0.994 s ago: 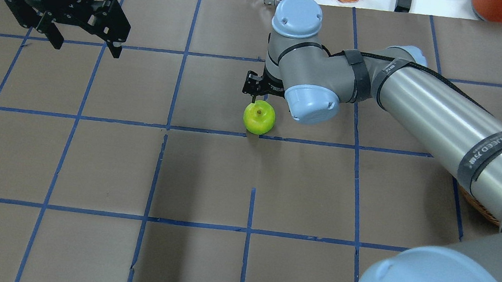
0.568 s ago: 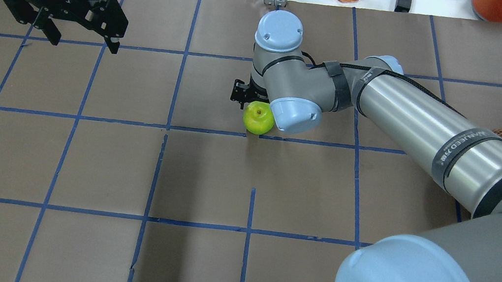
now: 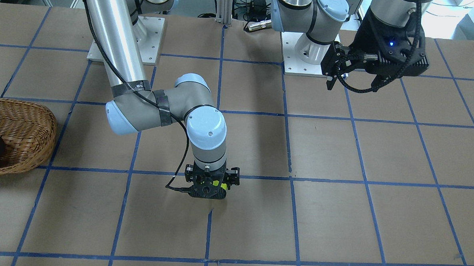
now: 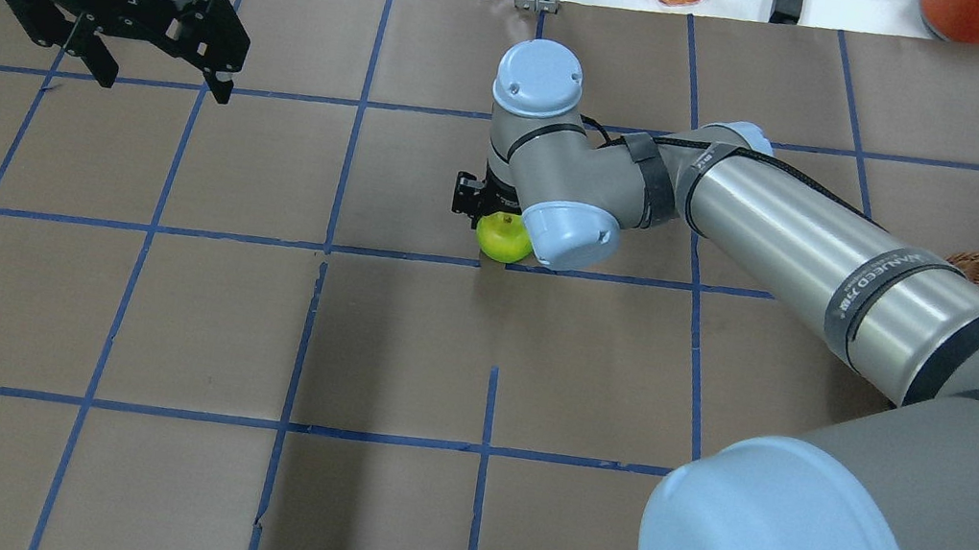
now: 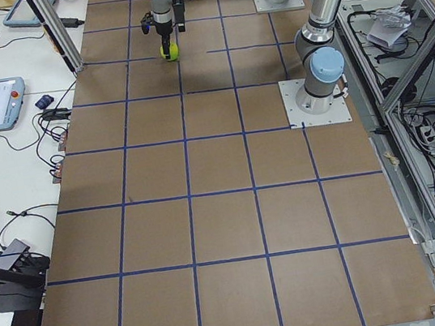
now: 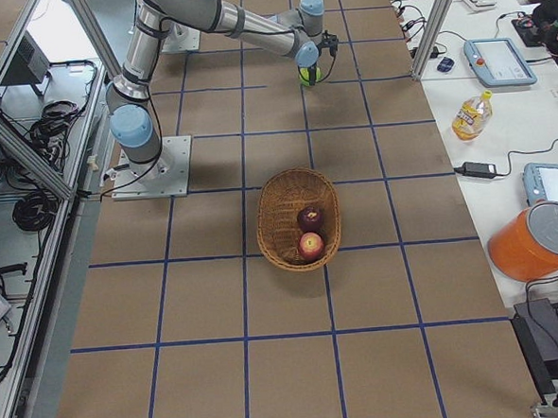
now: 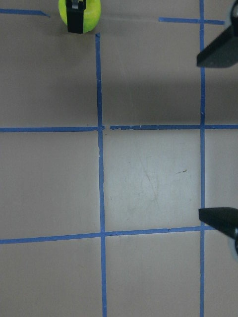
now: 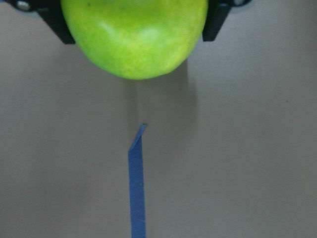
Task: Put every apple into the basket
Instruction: 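Close the right gripper on the green apple and lift it, then carry the green apple into the basket and open the right gripper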
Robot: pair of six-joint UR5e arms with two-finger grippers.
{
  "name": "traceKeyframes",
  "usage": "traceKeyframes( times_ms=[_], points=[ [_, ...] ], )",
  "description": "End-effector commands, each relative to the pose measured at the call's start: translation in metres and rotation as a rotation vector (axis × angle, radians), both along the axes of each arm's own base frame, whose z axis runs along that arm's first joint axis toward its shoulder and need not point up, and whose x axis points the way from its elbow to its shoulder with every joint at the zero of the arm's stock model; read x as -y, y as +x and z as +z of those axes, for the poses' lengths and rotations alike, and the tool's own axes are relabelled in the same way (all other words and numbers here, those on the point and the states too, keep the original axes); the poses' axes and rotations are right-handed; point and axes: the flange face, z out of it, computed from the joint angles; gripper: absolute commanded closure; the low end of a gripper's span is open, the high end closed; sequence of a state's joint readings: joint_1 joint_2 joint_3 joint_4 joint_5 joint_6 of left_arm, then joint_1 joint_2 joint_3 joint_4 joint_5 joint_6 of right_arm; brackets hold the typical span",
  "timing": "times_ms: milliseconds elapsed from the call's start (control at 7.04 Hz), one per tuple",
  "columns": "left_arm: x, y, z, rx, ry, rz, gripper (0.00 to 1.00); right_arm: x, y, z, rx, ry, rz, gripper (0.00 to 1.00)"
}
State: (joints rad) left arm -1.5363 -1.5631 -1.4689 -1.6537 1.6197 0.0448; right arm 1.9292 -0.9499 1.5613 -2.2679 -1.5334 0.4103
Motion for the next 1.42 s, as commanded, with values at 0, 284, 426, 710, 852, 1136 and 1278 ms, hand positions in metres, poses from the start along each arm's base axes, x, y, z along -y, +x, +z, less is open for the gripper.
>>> traceKeyframes(
  times_ms=[0,284,426,710,852,1136,1278],
  points=[
    [0.001,0.005,0.002,-0.004,-0.001,0.015,0.0,0.007,-0.011,0.024,0.009,-0.023,0.018,0.48],
    [0.0,0.001,-0.001,-0.012,0.003,0.01,0.0,0.02,-0.102,0.097,-0.03,-0.045,-0.005,0.44],
    [0.0,0.001,-0.003,-0.017,0.004,0.01,0.0,0.022,-0.168,0.117,-0.082,-0.044,0.043,0.43],
    [0.0,0.001,-0.002,-0.017,0.003,0.01,0.0,-0.011,-0.292,0.11,-0.162,-0.014,0.119,0.44],
    [0.0,0.001,-0.001,-0.017,0.001,0.01,0.0,-0.026,-0.362,0.108,-0.166,-0.019,0.154,0.44],
    [0.001,0.001,-0.001,-0.019,0.001,0.027,0.0,-0.048,-0.484,0.097,-0.152,-0.004,0.25,0.44],
    [0.001,0.001,-0.002,-0.017,0.002,0.027,0.0,-0.063,-0.528,0.086,-0.125,0.006,0.276,0.44]
  ],
)
